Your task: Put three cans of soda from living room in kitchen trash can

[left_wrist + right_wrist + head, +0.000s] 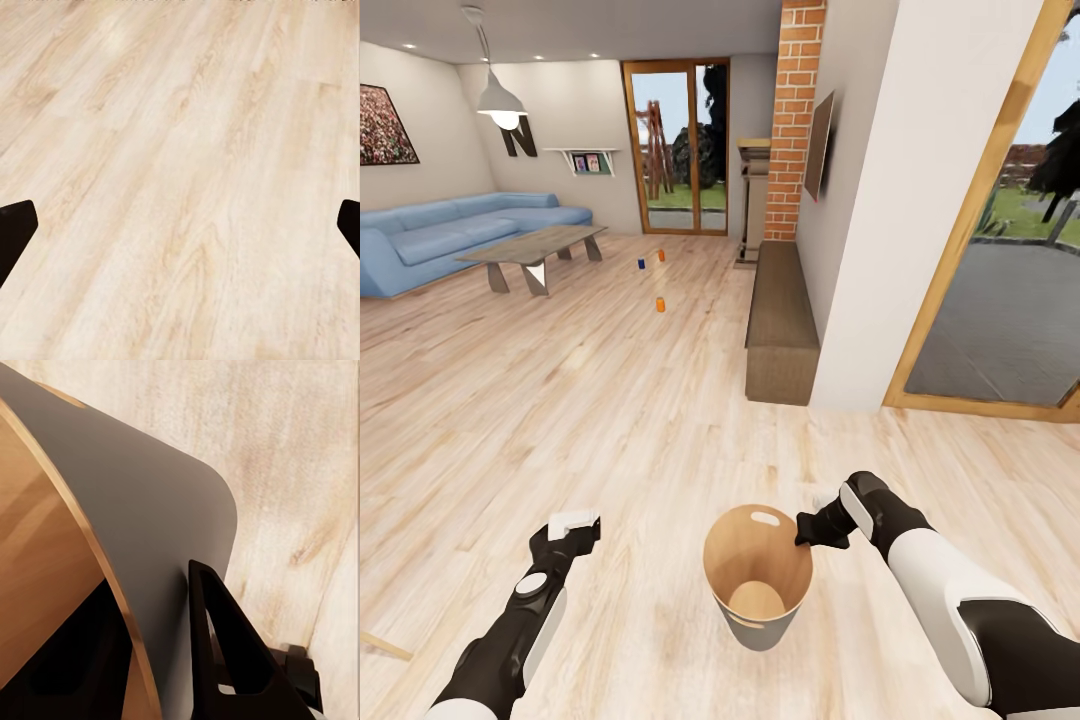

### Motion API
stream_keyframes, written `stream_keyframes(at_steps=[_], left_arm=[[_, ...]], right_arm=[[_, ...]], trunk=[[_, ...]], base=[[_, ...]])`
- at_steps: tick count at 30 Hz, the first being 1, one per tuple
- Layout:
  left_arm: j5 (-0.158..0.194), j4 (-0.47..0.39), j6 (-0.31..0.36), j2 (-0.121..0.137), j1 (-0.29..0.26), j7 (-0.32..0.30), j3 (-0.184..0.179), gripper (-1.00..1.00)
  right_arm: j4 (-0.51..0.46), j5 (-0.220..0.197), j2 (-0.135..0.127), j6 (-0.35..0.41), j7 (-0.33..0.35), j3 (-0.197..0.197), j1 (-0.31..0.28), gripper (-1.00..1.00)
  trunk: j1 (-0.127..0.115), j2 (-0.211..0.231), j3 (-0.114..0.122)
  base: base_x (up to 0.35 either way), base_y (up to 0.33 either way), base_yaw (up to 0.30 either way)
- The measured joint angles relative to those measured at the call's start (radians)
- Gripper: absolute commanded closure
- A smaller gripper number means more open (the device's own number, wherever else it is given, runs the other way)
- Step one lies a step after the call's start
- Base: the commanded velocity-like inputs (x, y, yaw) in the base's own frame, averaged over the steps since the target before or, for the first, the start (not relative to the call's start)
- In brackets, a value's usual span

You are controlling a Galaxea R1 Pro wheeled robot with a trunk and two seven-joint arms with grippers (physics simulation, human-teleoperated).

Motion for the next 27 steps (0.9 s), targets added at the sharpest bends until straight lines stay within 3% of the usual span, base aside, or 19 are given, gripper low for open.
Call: stream_keyframes(at_steps=[8, 21, 27], left_arm=[[0.001, -0.002, -0.001, 0.0, 0.002, -0.004, -0.021, -1.0], [0.001, -0.001, -0.001, 0.001, 0.002, -0.006, -0.032, -1.0], [0.0, 0.0, -0.001, 0.0, 0.002, -0.005, -0.033, -1.0]], right_arm=[[-0.001, 0.001, 0.001, 0.0, -0.001, 0.001, 0.0, 1.0], [-0.002, 0.002, 0.003, -0.002, -0.004, 0.001, 0.0, 1.0], [-0.001, 0.006, 0.004, -0.002, -0.006, 0.002, 0.0, 1.0]], trunk=[[0.0, 0.0, 0.0], [0.0, 0.0, 0.0], [0.0, 0.0, 0.0]], base=[[0.142, 0.0, 0.0], [0.307, 0.0, 0.005], [0.324, 0.0, 0.147]])
